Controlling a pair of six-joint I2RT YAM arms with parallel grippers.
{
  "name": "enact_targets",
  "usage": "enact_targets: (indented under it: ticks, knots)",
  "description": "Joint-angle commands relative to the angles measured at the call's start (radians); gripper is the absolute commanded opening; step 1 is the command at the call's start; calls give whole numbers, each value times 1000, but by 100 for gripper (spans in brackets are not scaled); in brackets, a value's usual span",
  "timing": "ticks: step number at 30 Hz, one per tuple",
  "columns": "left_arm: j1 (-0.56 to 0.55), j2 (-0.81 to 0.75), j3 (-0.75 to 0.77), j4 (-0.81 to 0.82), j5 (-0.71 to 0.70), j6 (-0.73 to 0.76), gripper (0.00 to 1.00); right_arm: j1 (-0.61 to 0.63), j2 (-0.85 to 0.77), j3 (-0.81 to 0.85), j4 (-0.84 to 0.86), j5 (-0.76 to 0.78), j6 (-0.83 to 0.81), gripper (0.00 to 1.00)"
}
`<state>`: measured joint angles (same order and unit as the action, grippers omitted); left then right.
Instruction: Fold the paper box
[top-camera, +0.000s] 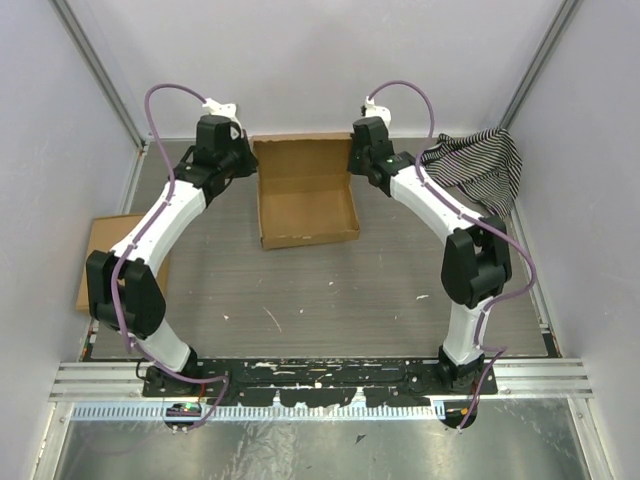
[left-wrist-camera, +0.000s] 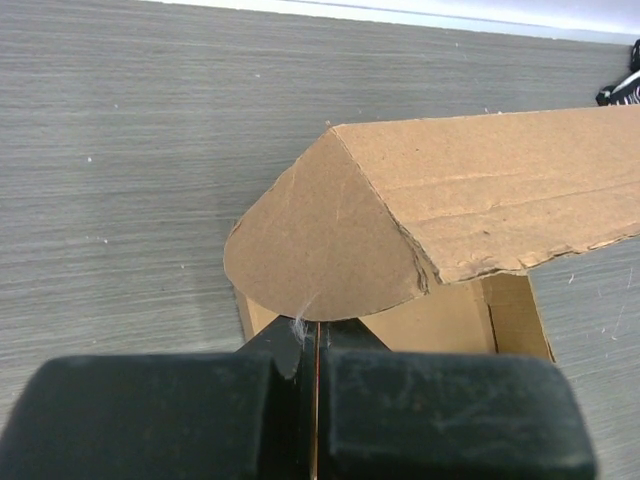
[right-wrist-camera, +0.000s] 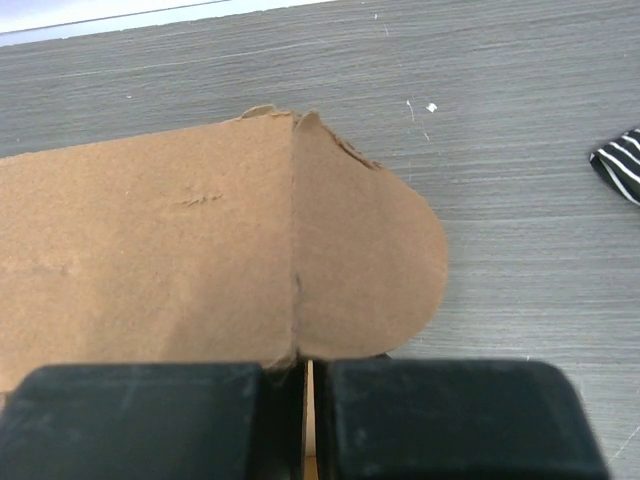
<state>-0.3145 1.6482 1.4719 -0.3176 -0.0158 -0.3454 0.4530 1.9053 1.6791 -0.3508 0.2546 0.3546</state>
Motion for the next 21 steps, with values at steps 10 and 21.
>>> enact_targets:
  ticks: [10, 21]
  knots:
    - [-14, -122, -192, 37, 6, 3, 0, 24, -185, -254, 60, -18, 63, 4]
    - [-20, -195, -287, 44, 1, -14, 0, 59, -275, -400, 40, 13, 78, 6]
